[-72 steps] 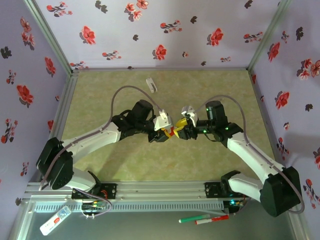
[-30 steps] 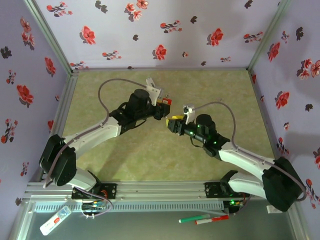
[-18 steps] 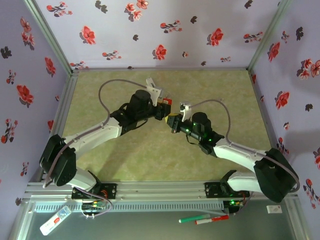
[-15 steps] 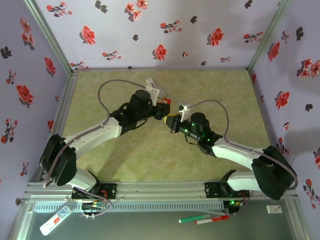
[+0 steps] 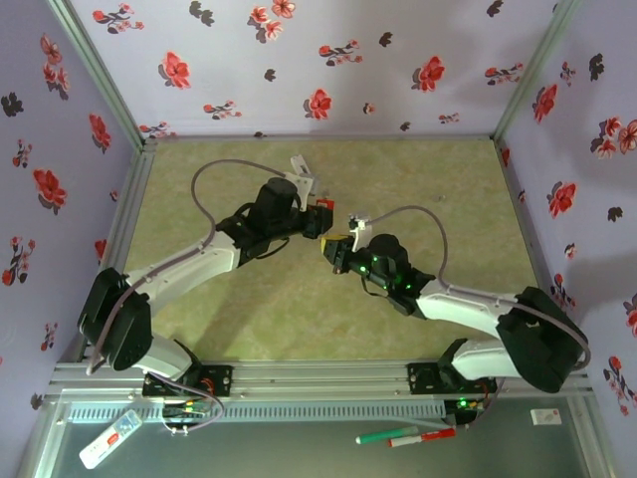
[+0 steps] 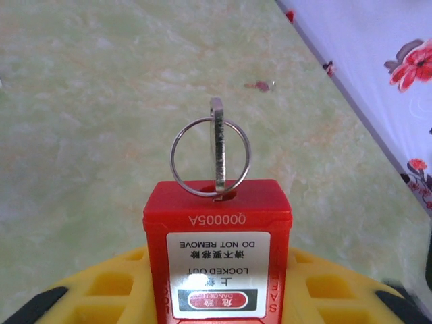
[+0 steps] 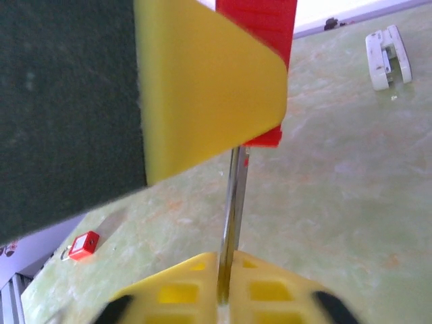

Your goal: Unlock with the key

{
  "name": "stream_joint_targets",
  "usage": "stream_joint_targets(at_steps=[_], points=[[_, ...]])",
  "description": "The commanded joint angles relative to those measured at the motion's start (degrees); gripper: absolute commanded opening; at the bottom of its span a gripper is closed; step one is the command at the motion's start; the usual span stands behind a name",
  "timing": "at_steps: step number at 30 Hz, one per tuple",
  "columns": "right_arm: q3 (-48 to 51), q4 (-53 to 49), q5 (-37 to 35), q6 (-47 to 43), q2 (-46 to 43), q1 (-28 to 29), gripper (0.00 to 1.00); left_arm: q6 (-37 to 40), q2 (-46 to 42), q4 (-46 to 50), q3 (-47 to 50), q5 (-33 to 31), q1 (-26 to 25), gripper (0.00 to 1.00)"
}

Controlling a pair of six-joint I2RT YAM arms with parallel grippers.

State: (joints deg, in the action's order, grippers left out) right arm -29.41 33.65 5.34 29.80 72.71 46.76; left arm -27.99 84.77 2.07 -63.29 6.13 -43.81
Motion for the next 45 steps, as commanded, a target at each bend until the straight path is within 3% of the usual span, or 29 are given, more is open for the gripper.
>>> stream_joint_targets(at_steps=[1, 6, 13, 27, 32, 38, 45], points=[[-3.05, -13.91, 0.20, -1.83, -4.03, 0.96, 0.54, 1.99, -3.51, -7.84, -1.10, -0.67, 1.18, 0.00], [-4.63, -28.49, -5.28, 0.22, -12.57, -4.10, 0.78, 4.31, -4.09, -5.50, 0.31, -0.77, 2.21, 0.00], [-6.72, -40.90, -11.33, -0.79, -21.17, -10.97, 0.92, 10.99, -2.33, -0.55, 0.63, -2.04, 2.20, 0.00], [-7.25, -46.78, -10.57, -2.54, -25.93, -16.61, 0.95, 35.28, 13.28, 14.78, -8.71, -12.13, -0.98, 0.00], [-6.61, -48.37, -10.97, -2.29, -26.37, -17.66, 0.95, 37.90, 15.97, 22.25, -12.99, -8.14, -1.63, 0.00], [-6.47, -49.36, -10.37, -2.57, -26.82, -18.55, 0.95, 43.96, 23.72, 36.69, -21.70, 2.20, -1.79, 0.00], [-6.61, -51.25, -10.53, -2.98, -27.48, -18.72, 0.95, 49.33, 30.47, 41.75, -26.14, 4.27, -2.28, 0.00]])
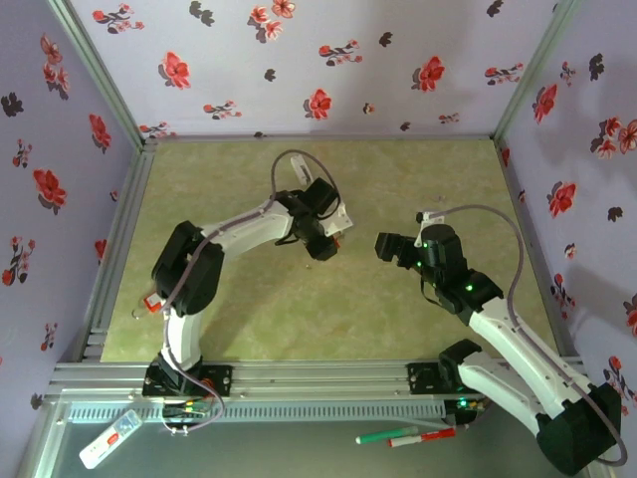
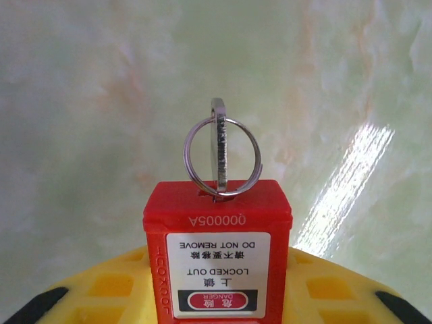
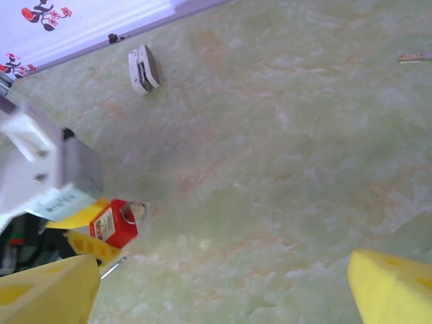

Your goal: Unlock with the key

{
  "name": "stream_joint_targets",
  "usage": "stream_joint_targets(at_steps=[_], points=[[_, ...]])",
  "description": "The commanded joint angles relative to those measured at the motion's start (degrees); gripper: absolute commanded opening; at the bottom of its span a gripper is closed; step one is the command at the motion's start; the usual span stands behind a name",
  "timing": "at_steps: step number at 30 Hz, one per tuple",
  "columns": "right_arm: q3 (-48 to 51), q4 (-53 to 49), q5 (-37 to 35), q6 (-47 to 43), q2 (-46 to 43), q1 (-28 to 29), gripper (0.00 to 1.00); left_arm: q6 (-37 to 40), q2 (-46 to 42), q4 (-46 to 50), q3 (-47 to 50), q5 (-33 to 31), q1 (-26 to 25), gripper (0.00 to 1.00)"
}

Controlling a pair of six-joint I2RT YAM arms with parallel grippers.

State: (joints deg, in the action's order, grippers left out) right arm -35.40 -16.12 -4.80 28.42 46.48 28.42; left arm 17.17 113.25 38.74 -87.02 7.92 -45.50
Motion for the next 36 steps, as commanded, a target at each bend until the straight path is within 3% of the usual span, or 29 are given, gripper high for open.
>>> stream_joint_targets(at_steps=[1, 11, 15, 18, 19, 21, 25, 31, 36], points=[[-0.64, -1.79, -0.46, -1.78, -1.53, -0.43, 0.95, 4.66, 2.62, 4.75, -2.57, 2.06, -0.64, 0.00], [-1.41, -4.90, -1.52, -3.80, -3.99, -1.15, 0.95, 10.93, 4.35, -5.69, 0.61, -6.26, -4.12, 0.00], [-1.13, -6.39, -2.16, -4.73, -5.46, -1.51, 0.95, 16.55, 3.03, -10.31, 4.40, -5.66, -6.30, 0.00], [-1.45, -9.11, -4.41, -4.97, -6.51, -2.13, 0.97, 20.93, 1.99, -11.70, 6.62, -4.32, -7.71, 0.12], [-1.79, -10.38, -5.19, -4.81, -6.62, -2.60, 0.98, 21.84, 1.64, -11.76, 7.09, -4.15, -7.93, 0.21], [-2.68, -12.87, -5.66, -4.36, -6.54, -4.04, 0.99, 22.41, 0.59, -12.71, 8.40, -4.14, -8.29, 0.39], [-4.84, -15.40, -0.94, -4.19, -6.71, -7.90, 0.99, 21.04, -5.24, -16.47, 12.63, -4.91, -8.71, 0.85], [-8.34, -17.03, 3.84, -8.20, -3.85, -11.97, 0.99, 11.41, -20.80, -20.73, 20.55, -7.37, -8.58, 0.94], [-8.58, -10.92, 18.25, -18.38, 6.78, -12.58, 0.99, -9.93, -39.56, -27.74, 29.09, -9.23, -4.09, 1.00]])
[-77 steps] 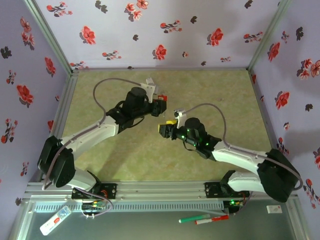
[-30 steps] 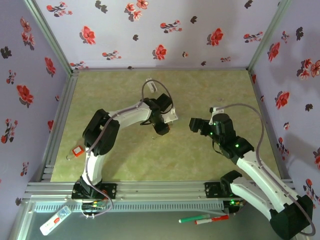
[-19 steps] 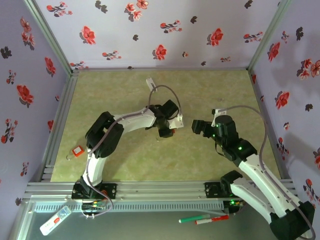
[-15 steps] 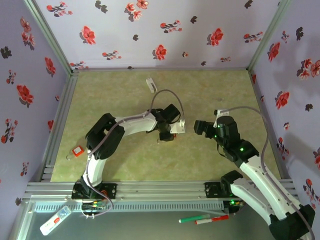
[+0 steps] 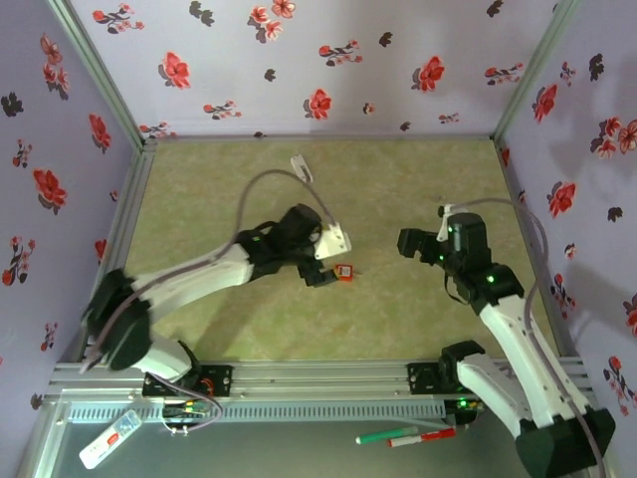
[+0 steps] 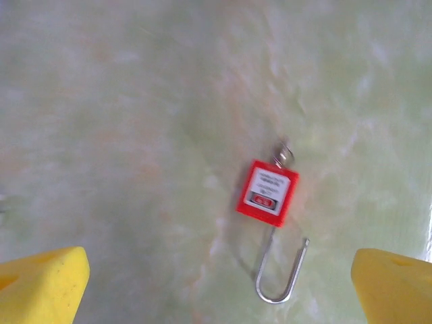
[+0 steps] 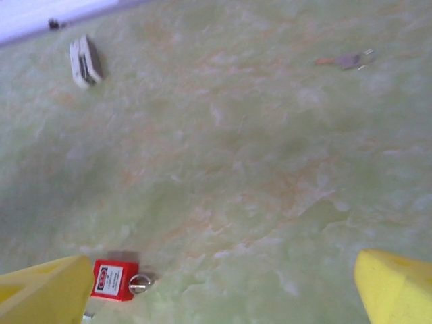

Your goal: Unlock with the key

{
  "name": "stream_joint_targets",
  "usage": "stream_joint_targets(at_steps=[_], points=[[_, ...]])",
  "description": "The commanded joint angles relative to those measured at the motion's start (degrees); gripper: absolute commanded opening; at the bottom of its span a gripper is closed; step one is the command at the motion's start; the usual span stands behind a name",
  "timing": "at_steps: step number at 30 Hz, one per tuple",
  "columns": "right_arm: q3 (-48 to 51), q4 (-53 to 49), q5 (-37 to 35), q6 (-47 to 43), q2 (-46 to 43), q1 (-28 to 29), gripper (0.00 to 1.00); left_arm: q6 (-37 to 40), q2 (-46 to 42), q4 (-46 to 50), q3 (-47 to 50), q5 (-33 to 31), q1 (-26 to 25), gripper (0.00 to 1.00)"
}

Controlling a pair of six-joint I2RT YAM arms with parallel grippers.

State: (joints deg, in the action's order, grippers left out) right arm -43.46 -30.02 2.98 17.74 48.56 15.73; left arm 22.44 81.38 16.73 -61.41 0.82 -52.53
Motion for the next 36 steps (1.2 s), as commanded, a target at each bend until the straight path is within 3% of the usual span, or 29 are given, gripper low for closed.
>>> stream_joint_targets(at_steps=[1, 2, 5, 9, 16, 23, 31, 36], points=[[-0.61, 4.43, 12.81, -10.07, 7.30, 0.90, 0.99, -20.40, -11.82, -6.41, 5.39, -2.34, 4.76, 1.00], [-0.81, 5.79, 13.55, -13.22, 9.80, 2.47, 0.99, -26.30, -15.77, -6.50, 7.31, -2.45, 6.62, 1.00], [-2.46, 7.11, 12.36, -25.13, 17.64, 9.94, 0.99, -34.64, -26.11, -3.99, 10.98, -2.92, 9.65, 1.00], [-5.11, 6.12, 14.04, -41.61, 27.63, 17.66, 0.99, -37.63, -34.47, 3.04, 11.75, -4.40, 10.32, 1.00], [-15.97, -2.28, 14.45, -54.92, 43.56, 18.97, 0.96, -39.75, -40.28, 9.79, 12.66, -7.96, 10.35, 1.00], [-21.24, -6.86, 13.63, -59.29, 51.05, 20.29, 0.94, -38.97, -40.88, 9.77, 12.80, -9.16, 10.35, 1.00], [-22.11, -5.15, 11.49, -56.81, 54.94, 22.83, 0.90, -38.08, -40.86, 9.65, 12.63, -10.30, 10.34, 1.00], [-21.80, -1.57, 5.49, -53.13, 57.07, 23.03, 0.76, -38.34, -40.83, 10.42, 12.46, -11.19, 10.39, 1.00]])
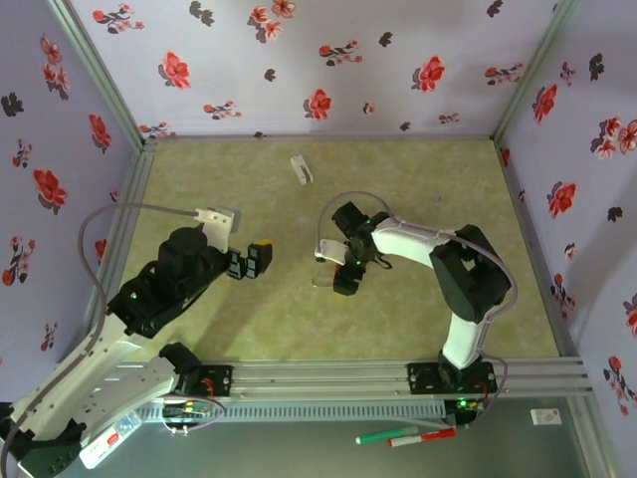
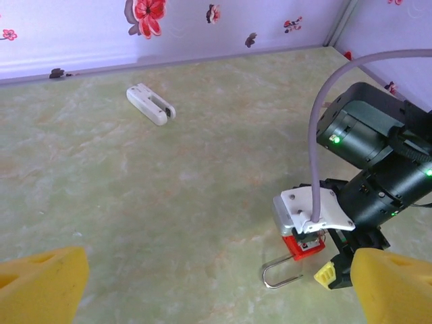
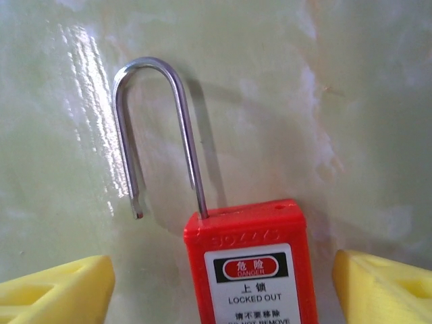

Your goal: Unlock with the key

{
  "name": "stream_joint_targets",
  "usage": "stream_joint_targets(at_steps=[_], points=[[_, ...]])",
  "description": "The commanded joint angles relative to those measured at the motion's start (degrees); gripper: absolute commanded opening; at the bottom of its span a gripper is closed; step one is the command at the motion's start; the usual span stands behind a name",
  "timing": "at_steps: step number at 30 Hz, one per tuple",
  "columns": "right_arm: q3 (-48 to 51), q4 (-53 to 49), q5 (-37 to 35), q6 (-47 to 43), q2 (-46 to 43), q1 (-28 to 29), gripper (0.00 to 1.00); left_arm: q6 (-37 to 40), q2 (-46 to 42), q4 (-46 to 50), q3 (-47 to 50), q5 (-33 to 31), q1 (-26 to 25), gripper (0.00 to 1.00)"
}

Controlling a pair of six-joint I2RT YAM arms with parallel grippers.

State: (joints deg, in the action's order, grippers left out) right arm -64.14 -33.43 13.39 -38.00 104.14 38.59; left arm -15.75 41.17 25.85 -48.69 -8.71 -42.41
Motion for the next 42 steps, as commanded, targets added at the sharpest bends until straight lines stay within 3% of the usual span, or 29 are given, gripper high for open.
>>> stream_joint_targets(at_steps=[1, 6, 8, 13, 16, 19, 20, 22, 25, 26, 36, 38, 42], points=[[-1.16, 2.19, -6.11, 3.72, 1.79, 0.18, 0.71, -0.16, -0.74, 1.49, -0.27, -1.74, 0.31, 1.00], [-2.23, 2.08, -11.57, 10.15, 2.63, 0.26, 0.27, -0.04, -1.17, 1.74, -0.01, -1.92, 0.31, 1.00], [-2.68, 1.18, -13.12, 12.87, 2.74, 0.26, 0.22, 0.36, -1.44, 1.12, 0.46, -2.00, 0.31, 1.00], [-1.82, 2.10, -10.03, 22.11, 2.36, 0.32, 0.18, 0.98, -1.52, 0.70, 0.26, -2.02, 0.31, 1.00], [-6.05, -1.32, -15.76, 37.59, 5.19, -0.71, 0.12, 0.66, -1.44, 0.71, 0.32, -2.01, 0.29, 1.00], [-11.60, -8.03, -16.73, 52.57, 9.40, -2.23, 0.14, -0.02, -1.03, 0.87, 0.09, -1.93, 0.25, 1.00], [-12.14, -8.48, -17.35, 58.57, 10.09, -2.38, 0.19, -0.23, -0.87, 0.95, -0.05, -1.92, 0.27, 1.00], [-10.92, -4.47, -14.05, 67.01, 10.19, -2.31, 0.33, -0.59, -0.61, 0.71, 0.03, -1.93, 0.28, 1.00], [-8.13, 2.88, -12.72, 74.31, 8.38, -1.81, 0.40, -0.90, -0.15, -0.04, 0.43, -1.92, 0.32, 1.00], [-7.81, 4.03, -12.45, 75.52, 7.72, -1.76, 0.47, -1.08, 0.00, -0.17, 0.43, -1.92, 0.32, 1.00], [-7.94, -3.36, -14.43, 72.22, -7.93, -5.31, 0.72, -1.82, 0.64, -1.83, 1.40, -2.01, 0.31, 1.00], [-7.52, -5.36, -14.99, 69.98, -11.17, -9.43, 0.73, -1.62, 0.45, -2.76, 1.81, -1.32, 0.31, 1.00], [-7.23, -5.16, -11.06, 68.34, -13.45, -25.61, 0.73, -1.12, 0.29, -6.88, 4.00, 1.53, 0.30, 1.00]])
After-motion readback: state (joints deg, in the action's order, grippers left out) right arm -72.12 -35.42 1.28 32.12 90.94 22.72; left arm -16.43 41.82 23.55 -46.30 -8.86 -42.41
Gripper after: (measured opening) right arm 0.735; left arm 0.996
